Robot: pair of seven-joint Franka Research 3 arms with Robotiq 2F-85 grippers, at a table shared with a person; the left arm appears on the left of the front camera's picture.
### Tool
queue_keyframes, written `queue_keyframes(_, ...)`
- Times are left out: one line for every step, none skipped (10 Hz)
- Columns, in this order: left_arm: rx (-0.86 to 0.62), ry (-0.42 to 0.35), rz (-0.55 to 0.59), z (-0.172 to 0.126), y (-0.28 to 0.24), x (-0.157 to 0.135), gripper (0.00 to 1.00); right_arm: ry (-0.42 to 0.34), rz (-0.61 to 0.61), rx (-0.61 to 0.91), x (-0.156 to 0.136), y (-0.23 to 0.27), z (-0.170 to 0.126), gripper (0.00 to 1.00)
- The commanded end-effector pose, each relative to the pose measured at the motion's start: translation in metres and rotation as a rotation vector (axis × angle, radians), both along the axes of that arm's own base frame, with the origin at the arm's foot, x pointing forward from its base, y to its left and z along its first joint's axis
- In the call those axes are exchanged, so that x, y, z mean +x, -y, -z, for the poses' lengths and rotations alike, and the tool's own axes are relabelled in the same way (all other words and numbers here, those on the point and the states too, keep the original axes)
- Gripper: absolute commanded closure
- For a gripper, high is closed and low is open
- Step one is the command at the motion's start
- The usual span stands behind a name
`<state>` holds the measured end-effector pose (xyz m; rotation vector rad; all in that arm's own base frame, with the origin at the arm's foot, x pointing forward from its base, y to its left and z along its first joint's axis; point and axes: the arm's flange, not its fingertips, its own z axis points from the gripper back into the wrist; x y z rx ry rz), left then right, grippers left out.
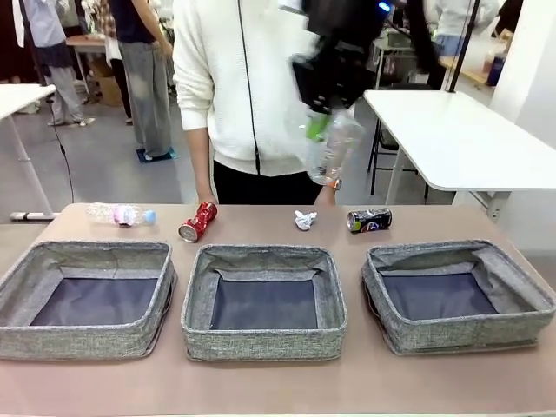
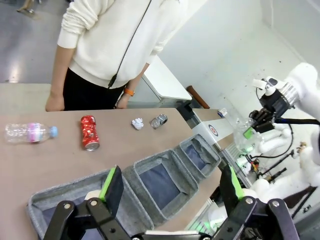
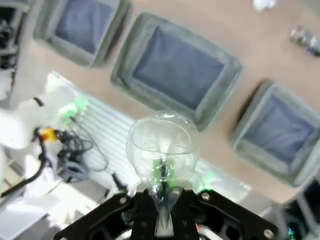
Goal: Sort the waste into the appropriate baskets.
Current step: Pick up the waste item pointed out by the person.
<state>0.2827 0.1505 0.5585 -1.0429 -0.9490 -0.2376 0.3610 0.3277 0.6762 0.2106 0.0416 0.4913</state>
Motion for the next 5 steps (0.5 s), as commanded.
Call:
queue_keyframes(-0.012,0.032,0.007,-0.002,-0.001,0.000,0.00,-0.085,0.115,-0.056,0.023,-0.029,-0.055,0.99)
queue_keyframes(-0.012,0.032,0.007,-0.002,-0.001,0.000,0.00,-0.070,0.183,-0.066,0.025,-0.037,-0.075,0.99)
queue_keyframes(-0.012,0.032,0.007,-0.002,-0.001,0.000,0.00,-0.052,0.220,-0.055,0.025,-0.043,-0.091,0.99)
queue_keyframes(-0.012,0.032,0.007,-0.002,-0.001,0.000,0.00,-0.089,0.165,-0.049,0.024,-0.049,-0.102,0.99)
queue_keyframes(-0.012,0.032,0.007,-0.002,-0.001,0.000,0.00,-0.096,0.153,-0.040,0.023,-0.054,-0.109,0.99)
